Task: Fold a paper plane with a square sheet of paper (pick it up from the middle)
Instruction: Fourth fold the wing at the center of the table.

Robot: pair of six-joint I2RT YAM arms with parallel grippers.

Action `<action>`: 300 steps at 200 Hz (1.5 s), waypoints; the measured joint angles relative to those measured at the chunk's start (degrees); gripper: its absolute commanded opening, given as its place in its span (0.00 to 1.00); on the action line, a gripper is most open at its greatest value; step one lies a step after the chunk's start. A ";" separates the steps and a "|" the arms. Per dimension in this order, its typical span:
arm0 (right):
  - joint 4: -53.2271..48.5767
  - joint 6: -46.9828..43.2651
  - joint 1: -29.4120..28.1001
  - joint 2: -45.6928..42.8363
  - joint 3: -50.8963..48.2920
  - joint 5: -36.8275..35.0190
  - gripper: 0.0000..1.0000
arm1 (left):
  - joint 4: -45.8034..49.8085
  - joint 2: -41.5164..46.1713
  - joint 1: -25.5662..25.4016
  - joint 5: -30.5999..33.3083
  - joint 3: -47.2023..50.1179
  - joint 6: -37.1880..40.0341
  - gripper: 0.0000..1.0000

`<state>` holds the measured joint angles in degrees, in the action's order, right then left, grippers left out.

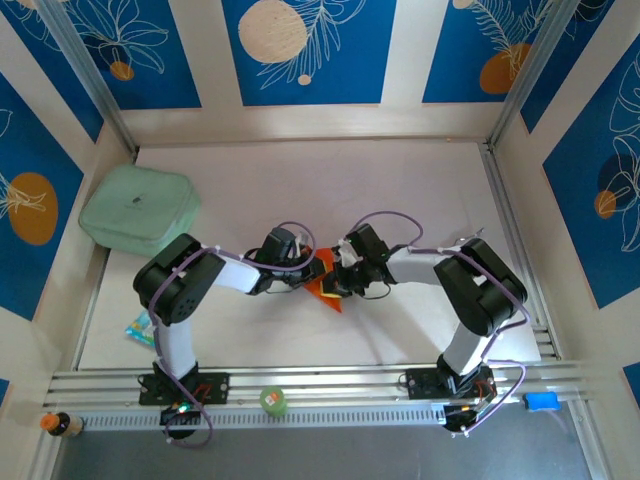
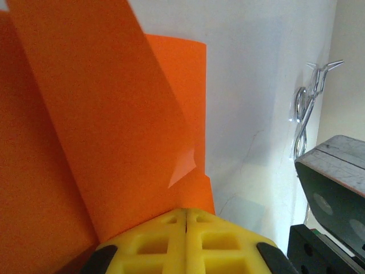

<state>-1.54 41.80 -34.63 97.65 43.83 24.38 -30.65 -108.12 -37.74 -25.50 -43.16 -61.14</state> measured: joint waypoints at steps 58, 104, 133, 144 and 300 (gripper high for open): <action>3.39 0.46 0.22 -0.02 -4.55 2.03 0.02 | -0.07 0.00 0.00 0.02 0.04 -0.02 0.01; 3.37 0.70 0.61 -3.37 -4.63 2.08 0.02 | -0.26 0.00 0.00 0.02 0.15 -0.02 0.01; 3.39 0.66 1.42 -4.46 -4.55 1.99 0.02 | -0.61 0.00 0.00 0.00 0.31 -0.02 0.01; 3.23 0.66 1.51 -4.07 -4.52 2.01 0.02 | -0.66 0.00 0.00 0.02 0.35 -0.02 0.01; 7.56 1.31 -0.79 -3.45 -10.73 1.16 0.01 | -1.49 0.00 -0.02 -0.68 0.92 -0.50 0.01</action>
<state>6.02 43.11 -35.42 94.19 33.10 25.54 -32.14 -108.12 -37.76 -26.17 -42.24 -61.65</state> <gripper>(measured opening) 0.042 0.041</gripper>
